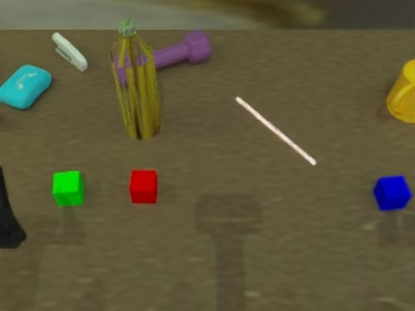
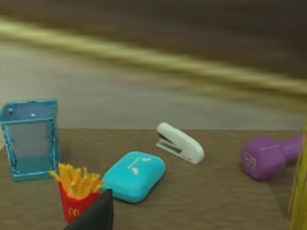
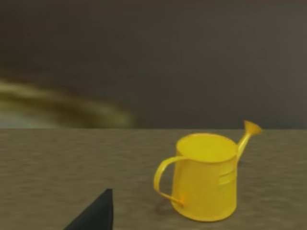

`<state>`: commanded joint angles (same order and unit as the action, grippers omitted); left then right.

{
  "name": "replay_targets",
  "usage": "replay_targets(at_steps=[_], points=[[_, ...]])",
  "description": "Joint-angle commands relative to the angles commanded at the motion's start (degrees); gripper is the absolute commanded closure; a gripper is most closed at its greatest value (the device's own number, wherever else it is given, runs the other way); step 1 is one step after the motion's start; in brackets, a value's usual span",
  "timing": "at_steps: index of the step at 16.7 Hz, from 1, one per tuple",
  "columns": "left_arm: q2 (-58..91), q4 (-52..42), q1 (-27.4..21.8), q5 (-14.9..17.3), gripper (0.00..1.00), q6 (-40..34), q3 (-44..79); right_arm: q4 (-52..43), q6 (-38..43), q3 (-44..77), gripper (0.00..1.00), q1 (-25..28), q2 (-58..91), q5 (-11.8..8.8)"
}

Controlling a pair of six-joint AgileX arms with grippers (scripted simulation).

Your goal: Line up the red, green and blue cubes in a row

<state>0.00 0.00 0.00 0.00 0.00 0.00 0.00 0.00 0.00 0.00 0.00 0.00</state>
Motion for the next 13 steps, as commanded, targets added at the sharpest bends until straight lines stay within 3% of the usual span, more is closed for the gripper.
replay_targets(at_steps=[6, 13], points=[[5.91, -3.79, -1.41, -0.17, 0.0, -1.59, 5.81, 0.0, 0.0, 0.0, 0.0, 0.0, 0.0, 0.0], [38.92, -21.43, -8.67, 0.02, 0.0, -8.41, 31.71, 0.0, 0.0, 0.0, 0.0, 0.0, 0.0, 0.0]])
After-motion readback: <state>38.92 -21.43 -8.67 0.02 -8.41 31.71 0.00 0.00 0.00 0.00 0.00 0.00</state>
